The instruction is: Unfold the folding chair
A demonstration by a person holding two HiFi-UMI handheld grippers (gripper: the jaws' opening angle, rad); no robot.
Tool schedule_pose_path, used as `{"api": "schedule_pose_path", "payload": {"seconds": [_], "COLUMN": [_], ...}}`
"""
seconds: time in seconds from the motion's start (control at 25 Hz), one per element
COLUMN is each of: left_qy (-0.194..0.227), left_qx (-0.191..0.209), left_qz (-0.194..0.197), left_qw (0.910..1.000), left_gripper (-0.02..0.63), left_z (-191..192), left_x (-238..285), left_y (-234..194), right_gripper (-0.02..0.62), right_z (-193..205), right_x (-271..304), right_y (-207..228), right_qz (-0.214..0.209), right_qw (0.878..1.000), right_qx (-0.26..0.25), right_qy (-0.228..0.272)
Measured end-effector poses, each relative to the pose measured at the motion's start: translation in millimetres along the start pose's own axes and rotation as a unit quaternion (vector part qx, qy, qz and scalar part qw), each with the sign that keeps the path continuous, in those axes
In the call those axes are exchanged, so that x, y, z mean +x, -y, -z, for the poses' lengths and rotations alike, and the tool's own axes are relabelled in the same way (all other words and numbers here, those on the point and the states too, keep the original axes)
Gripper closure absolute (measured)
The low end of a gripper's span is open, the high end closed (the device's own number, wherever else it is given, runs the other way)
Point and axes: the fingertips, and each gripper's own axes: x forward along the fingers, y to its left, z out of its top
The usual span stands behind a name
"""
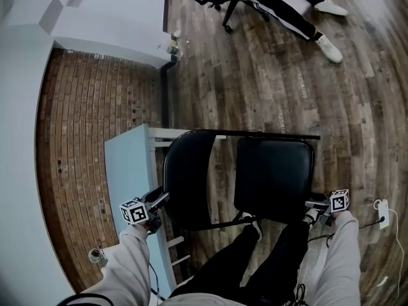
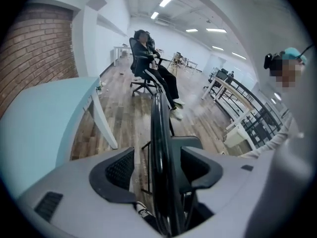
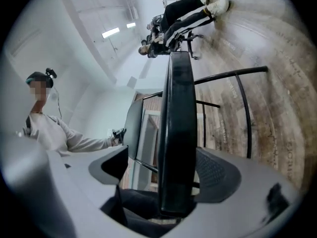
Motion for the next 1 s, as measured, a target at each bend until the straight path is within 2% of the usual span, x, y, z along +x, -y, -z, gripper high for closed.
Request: {"api": "schedule_pose_path", "payload": {"seconds": [0.04,0.08,0.16,0.24,0.32,0.4,0.56,0.64,0.72,0.84,1.0], "left_qy": [0.008,0.01,0.01,0.022,0.042,0.062,0.091,0.119,0.149,0.184,0.199], "left_qx": [-0.006,-0.009,-0.01,-0.008,-0.01,-0.009,0.008,0.01,0.021,0.031,0.041], "left_qz": [-0.005,-0.008,-0.008,-0.007,0.0,0.02,0.078,0.113,0.154,0.214,0.244], "left_qw": [0.9999,0.9999,0.9999,0.9997,0.9991,0.9979,0.9928,0.9864,0.9765,0.9587,0.9485], "left_gripper": [0.327,0.327,0.327,0.327,0.327,0.327,0.327,0.327,0.327,0.327,0.328], "left_z": [2,7,19,17,12,5,-8,-25,-45,-58,-39], "left_x": [-12,-25,-46,-63,-82,-94,-113,-124,-140,-179,-244], "left_y": [-1,-2,0,-2,-3,2,25,38,58,85,84], "right_gripper": [0.186,0.152,0.152,0.152,0.152,0.152,0.152,0.152,0.152,0.153,0.153], "right_z": [2,6,13,20,37,40,9,-9,-26,-31,-17], "right_x": [-1,-1,-15,-43,-72,-95,-98,-82,-60,-11,100], "right_y": [-5,-8,-7,-4,-19,-50,-166,-242,-323,-437,-564], "right_qz": [0.008,0.021,0.073,0.13,0.152,0.166,0.178,0.175,0.174,0.162,0.138], "right_qw": [1.0,1.0,0.997,0.991,0.988,0.983,0.965,0.953,0.937,0.916,0.897], "right_qx": [0.006,0.005,-0.019,-0.021,-0.006,-0.018,-0.134,-0.195,-0.256,-0.322,-0.393], "right_qy": [0.012,0.017,0.007,0.015,0.039,0.077,0.139,0.151,0.16,0.174,0.149]}}
